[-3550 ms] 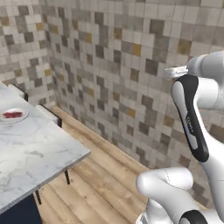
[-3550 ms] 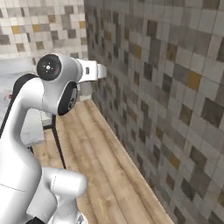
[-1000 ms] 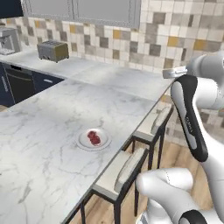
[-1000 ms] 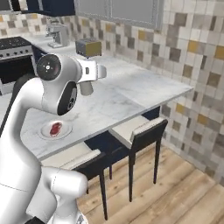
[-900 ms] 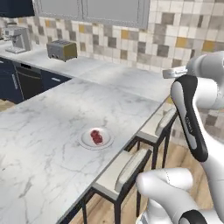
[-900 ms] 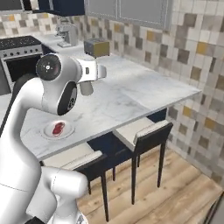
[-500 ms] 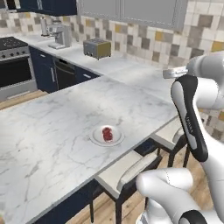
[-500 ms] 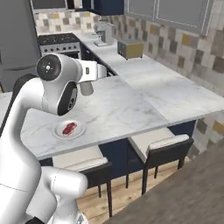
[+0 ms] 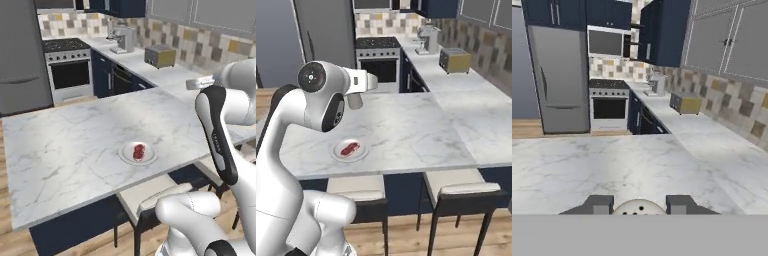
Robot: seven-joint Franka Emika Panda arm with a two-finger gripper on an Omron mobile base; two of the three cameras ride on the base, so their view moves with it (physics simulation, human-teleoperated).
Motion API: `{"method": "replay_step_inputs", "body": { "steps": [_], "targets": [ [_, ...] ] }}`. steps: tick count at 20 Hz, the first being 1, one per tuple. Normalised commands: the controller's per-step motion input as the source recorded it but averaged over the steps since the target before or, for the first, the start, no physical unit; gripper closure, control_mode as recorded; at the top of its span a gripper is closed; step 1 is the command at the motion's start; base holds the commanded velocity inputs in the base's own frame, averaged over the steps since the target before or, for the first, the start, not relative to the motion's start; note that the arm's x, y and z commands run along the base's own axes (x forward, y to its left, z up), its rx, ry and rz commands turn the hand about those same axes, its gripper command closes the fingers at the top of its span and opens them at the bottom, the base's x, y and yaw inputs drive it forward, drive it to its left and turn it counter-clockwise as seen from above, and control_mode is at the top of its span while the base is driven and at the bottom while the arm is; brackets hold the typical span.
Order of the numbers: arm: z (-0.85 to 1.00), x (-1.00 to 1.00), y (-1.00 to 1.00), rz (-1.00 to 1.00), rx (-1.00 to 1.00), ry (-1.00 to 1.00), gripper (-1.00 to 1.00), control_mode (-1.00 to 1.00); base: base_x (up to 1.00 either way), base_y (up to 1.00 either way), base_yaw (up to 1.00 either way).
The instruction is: Retrieve the shaker from the cabinet and place it next the steak on a plate on the dining table.
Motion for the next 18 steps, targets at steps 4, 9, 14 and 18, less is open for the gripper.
{"method": "replay_step_inputs", "body": {
  "steps": [4, 9, 14, 18],
  "targets": [
    [0.0, 0.0, 0.0, 0.0, 0.0, 0.0, 1.0, 1.0, 0.68, -0.49, 0.43],
    [0.0, 0.0, 0.0, 0.0, 0.0, 0.0, 1.0, 1.0, 0.64, -0.5, 0.43],
    [0.0, 0.0, 0.0, 0.0, 0.0, 0.0, 1.0, 1.0, 0.54, -0.55, 0.43],
    [0.0, 0.0, 0.0, 0.0, 0.0, 0.0, 1.0, 1.0, 0.37, -0.65, 0.42]
  ]
}}
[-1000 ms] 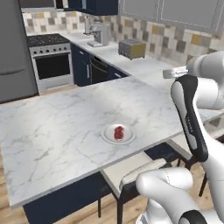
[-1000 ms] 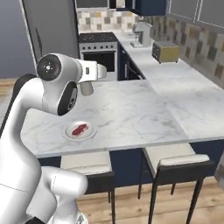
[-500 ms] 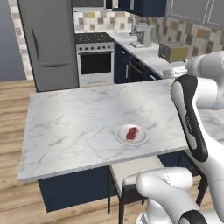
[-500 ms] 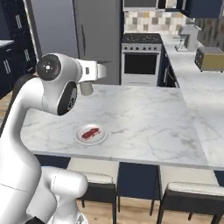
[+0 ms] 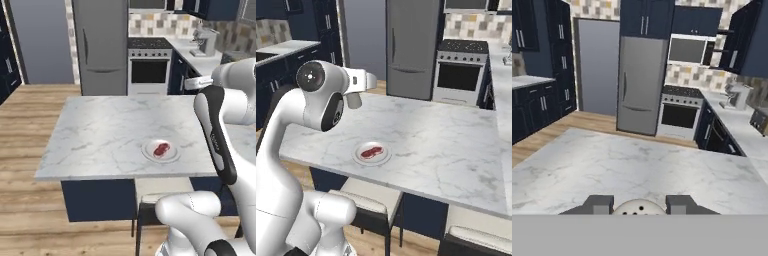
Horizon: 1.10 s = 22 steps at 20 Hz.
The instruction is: Retrieve the shaker from the cabinet and place it next the steak on a plate on the dining table.
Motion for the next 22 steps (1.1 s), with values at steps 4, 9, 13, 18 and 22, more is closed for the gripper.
{"method": "replay_step_inputs", "body": {
  "steps": [4, 9, 13, 18, 22],
  "targets": [
    [0.0, 0.0, 0.0, 0.0, 0.0, 0.0, 1.0, 1.0, 0.26, -0.7, 0.42],
    [0.0, 0.0, 0.0, 0.0, 0.0, 0.0, 1.0, 1.0, 0.2, -0.78, 0.41],
    [0.0, 0.0, 0.0, 0.0, 0.0, 0.0, 1.0, 1.0, 0.19, -0.65, 0.37],
    [-0.01, 0.14, 0.0, 0.01, 0.0, 0.0, 1.0, -1.0, 0.09, -0.15, 0.11],
    [-0.05, 0.24, -0.01, 0.0, 0.0, 0.0, 1.0, -1.0, 0.0, 0.0, 0.0]
  ]
}}
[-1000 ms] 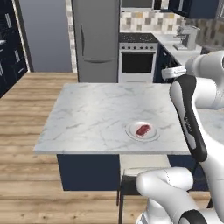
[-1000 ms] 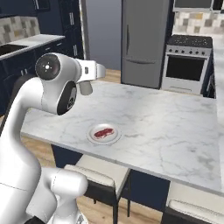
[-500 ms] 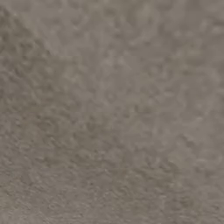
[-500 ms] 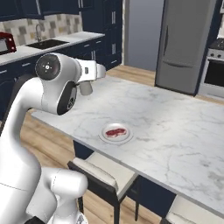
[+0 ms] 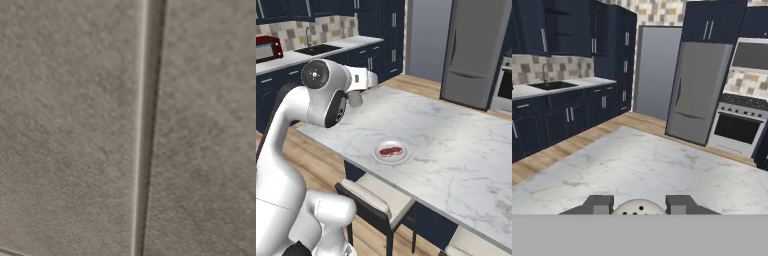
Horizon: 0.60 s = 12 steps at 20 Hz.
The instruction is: Retrieve the shaker from the cabinet and place it next the steak on a plate on the dining table.
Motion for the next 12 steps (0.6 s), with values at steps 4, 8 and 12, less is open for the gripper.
{"method": "replay_step_inputs", "body": {
  "steps": [4, 8, 12],
  "targets": [
    [-0.21, 0.05, -0.52, 0.02, 0.0, 0.0, 1.0, -1.0, 0.0, 0.0, 0.0],
    [-0.25, 0.01, -0.8, 0.09, 0.02, 0.0, 1.0, -1.0, 0.0, 0.0, 0.0],
    [-0.13, 0.06, -0.55, 0.08, 0.01, 0.0, 1.0, -1.0, 0.0, 0.0, 0.0]
  ]
}}
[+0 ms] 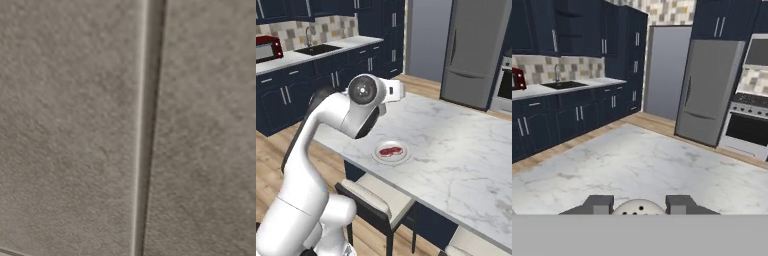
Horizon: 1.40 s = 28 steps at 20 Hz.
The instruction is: Retrieve the shaker from the cabinet and place it next the steak on a plate on the dining table.
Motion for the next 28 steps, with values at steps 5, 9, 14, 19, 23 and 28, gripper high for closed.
{"method": "replay_step_inputs", "body": {
  "steps": [5, 9, 14, 19, 23, 28],
  "targets": [
    [-0.16, 0.26, -0.47, 0.05, 0.01, 0.0, 1.0, -1.0, 0.0, 0.0, 0.0],
    [-0.2, 0.34, -0.5, 0.02, 0.09, 0.0, 1.0, -1.0, 0.0, 0.0, 0.0],
    [-0.57, 0.14, -0.54, 0.15, 0.11, 0.0, 1.0, -1.0, 0.0, 0.0, 0.0],
    [-0.61, 0.13, -0.46, 0.19, 0.09, 0.0, 1.0, -1.0, 0.0, 0.0, 0.0],
    [-0.44, 0.1, -0.27, 0.19, 0.06, 0.0, 1.0, -1.0, 0.0, 0.0, 0.0],
    [-0.22, 0.24, -0.02, 0.05, 0.0, 0.0, 1.0, -1.0, 0.0, 0.0, 0.0]
  ]
}}
